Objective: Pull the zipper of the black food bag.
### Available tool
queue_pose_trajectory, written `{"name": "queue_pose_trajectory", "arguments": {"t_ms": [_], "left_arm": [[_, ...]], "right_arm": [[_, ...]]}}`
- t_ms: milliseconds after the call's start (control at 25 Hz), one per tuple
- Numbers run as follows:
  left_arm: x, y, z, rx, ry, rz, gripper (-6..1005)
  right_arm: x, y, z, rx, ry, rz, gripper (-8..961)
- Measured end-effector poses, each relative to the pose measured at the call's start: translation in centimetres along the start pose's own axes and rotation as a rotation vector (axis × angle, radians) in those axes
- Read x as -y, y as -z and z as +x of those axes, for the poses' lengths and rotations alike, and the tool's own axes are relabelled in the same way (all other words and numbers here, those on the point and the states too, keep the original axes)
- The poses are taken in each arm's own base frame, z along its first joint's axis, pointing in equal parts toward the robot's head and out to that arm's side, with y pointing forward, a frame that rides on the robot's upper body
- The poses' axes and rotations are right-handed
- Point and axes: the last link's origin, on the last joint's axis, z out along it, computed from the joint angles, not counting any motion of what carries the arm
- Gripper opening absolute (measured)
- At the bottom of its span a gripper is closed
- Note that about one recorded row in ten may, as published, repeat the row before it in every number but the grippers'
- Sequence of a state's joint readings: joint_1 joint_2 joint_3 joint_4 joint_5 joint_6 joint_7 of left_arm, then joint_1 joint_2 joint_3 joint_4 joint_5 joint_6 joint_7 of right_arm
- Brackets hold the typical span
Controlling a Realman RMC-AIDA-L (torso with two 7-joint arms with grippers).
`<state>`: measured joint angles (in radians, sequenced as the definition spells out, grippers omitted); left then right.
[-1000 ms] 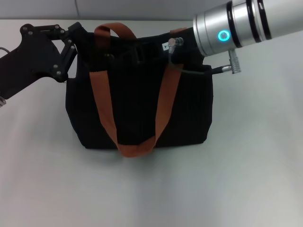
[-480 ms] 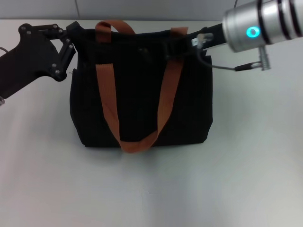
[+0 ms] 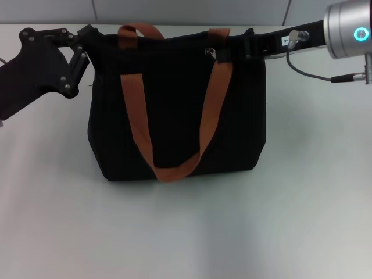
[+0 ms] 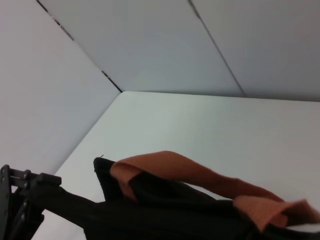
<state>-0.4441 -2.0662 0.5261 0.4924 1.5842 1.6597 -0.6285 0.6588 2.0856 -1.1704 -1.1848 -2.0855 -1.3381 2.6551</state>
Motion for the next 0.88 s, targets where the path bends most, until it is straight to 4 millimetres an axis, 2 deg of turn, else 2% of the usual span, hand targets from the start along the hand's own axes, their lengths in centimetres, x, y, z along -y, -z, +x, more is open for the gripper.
{"name": "queue_pose_trajectory", "arguments": {"t_ms": [360, 680, 880], "left_arm": [[0.0, 0.1, -0.1, 0.004, 0.001, 0.004, 26], [0.0, 0.0, 0.0, 0.002, 0.001, 0.002, 26], [-0.1, -0.1, -0.1, 0.000, 0.006, 0.001, 26]], "right_arm": [[0.2, 0.9, 0.3, 0.043, 0.012, -0.037, 27], [0.6, 3.5, 1.4, 0.222, 0.145, -0.158, 51], [0.3, 5.5, 3.0, 0.373, 0.303, -0.263, 252]]}}
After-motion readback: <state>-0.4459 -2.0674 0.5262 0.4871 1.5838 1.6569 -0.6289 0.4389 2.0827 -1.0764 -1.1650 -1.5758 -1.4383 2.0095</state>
